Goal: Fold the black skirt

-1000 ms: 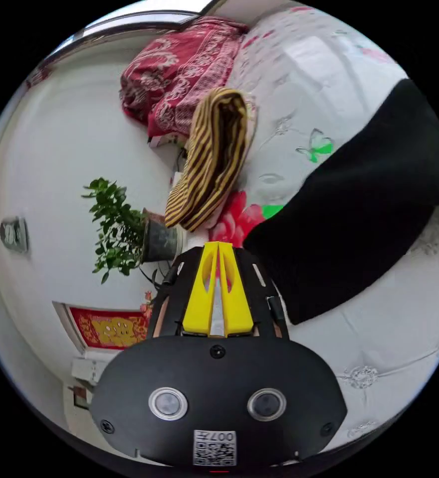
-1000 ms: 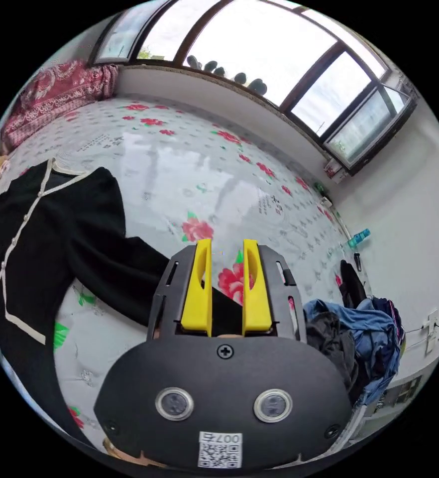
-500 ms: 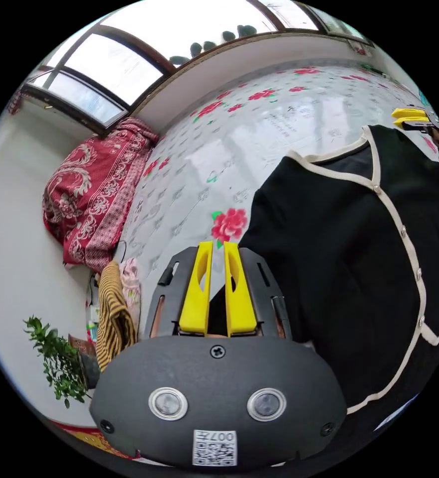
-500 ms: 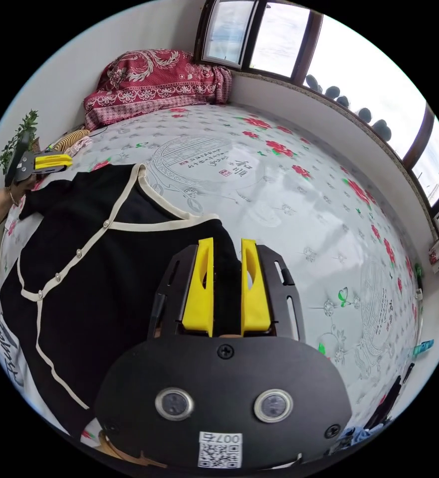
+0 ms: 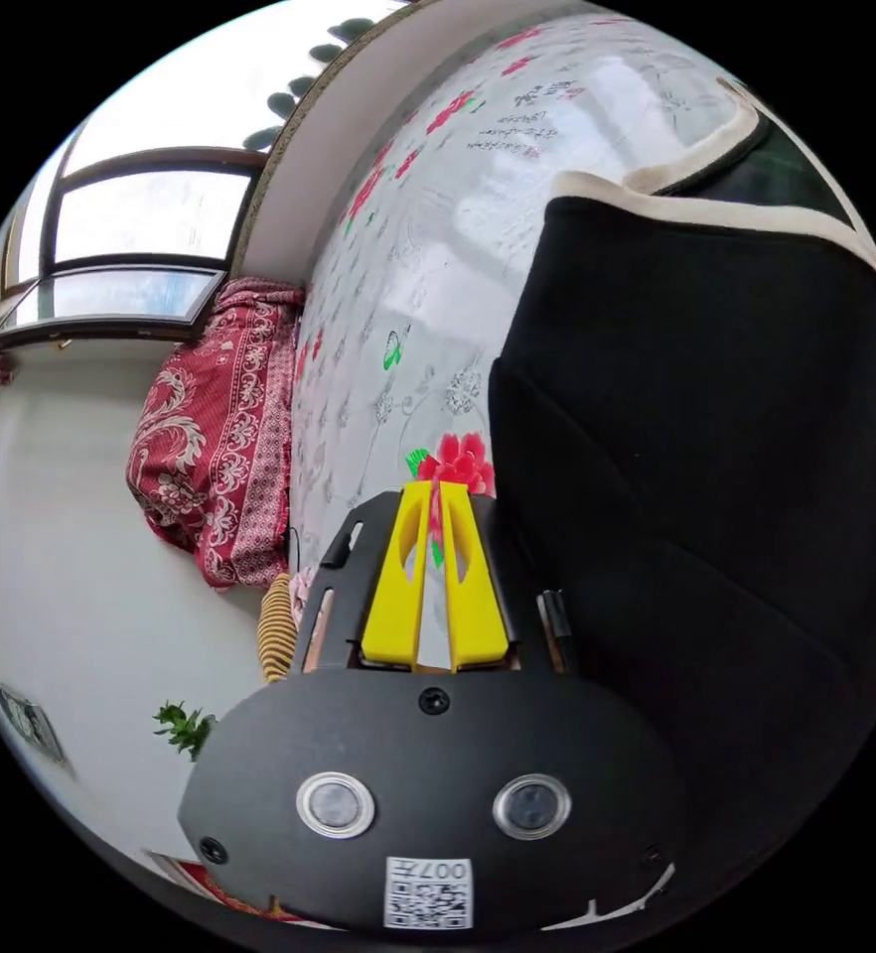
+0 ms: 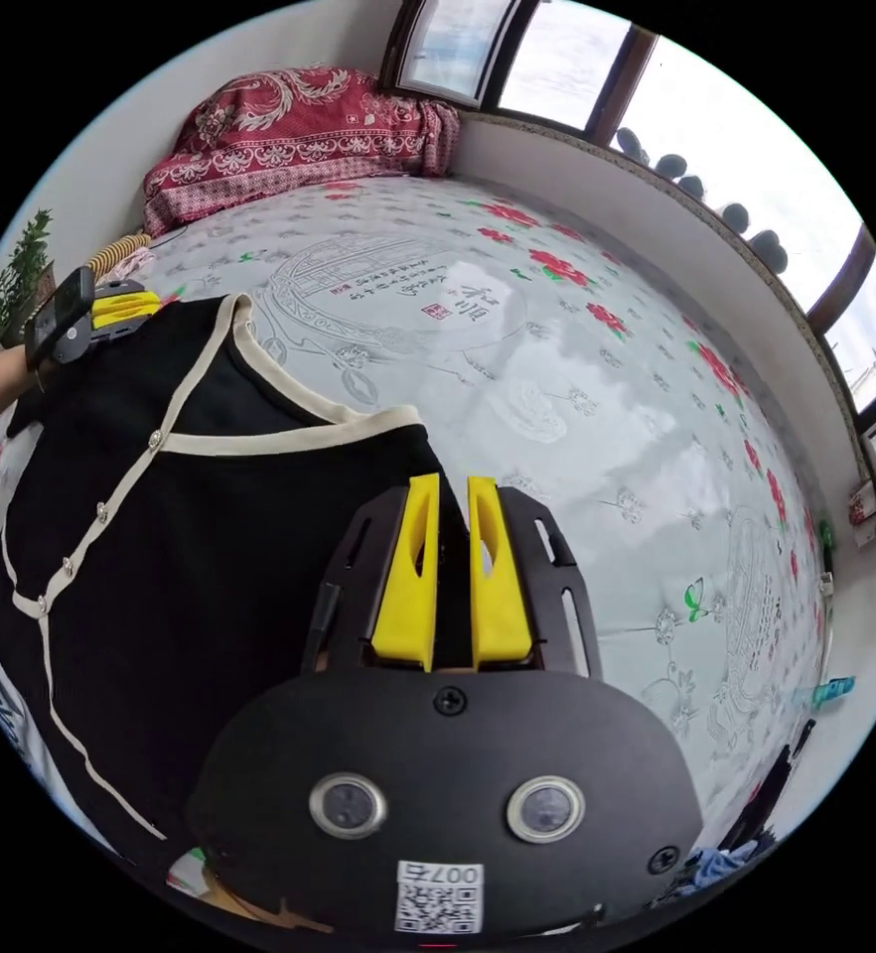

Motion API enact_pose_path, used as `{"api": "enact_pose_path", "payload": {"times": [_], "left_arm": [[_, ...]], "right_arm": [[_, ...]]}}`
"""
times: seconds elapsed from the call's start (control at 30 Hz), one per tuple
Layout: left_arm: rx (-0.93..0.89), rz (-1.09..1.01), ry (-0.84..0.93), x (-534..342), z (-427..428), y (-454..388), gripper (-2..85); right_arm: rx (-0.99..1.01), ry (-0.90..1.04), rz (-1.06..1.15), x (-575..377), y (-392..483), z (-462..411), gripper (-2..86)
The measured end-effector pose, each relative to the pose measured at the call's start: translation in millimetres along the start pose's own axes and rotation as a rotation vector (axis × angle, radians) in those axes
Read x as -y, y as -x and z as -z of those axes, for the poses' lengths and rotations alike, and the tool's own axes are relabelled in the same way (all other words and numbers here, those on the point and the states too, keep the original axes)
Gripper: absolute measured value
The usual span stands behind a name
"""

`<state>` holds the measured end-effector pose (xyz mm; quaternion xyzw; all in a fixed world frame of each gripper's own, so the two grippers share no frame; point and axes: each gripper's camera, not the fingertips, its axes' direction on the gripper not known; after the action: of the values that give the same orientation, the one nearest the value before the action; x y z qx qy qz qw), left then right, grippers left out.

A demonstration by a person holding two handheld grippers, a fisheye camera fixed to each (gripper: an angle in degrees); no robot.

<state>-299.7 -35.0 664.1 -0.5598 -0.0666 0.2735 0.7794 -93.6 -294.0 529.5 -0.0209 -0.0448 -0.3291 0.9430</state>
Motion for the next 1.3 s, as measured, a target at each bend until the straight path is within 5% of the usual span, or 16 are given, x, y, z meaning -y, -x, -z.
{"api": "enact_pose_path", "payload": {"times": [0.23,0.57,0.8,1.1,1.3], "left_arm": [[-0.179,0.211,-0.048,-106,52,46,-0.6],[-0.321,0.126,0.099,-304,128,-39,-0.8],[-0.455,0.295,0.143,-315,110,-14,-0.9],[-0.41,0.276,0.136,-298,122,-36,-1.0],[-0.413,0.298,0.156,-281,122,-43,-1.0]], "right_arm": [[0.093,-0.162,-0.107,-78,6,117,4.8],[0.215,0.02,-0.404,-277,83,208,5.9],[0.258,-0.296,-1.002,-340,-56,234,8.3],[0.267,-0.475,-1.516,-418,-194,214,10.1],[0.304,-0.572,-1.672,-444,-235,185,8.9]]}}
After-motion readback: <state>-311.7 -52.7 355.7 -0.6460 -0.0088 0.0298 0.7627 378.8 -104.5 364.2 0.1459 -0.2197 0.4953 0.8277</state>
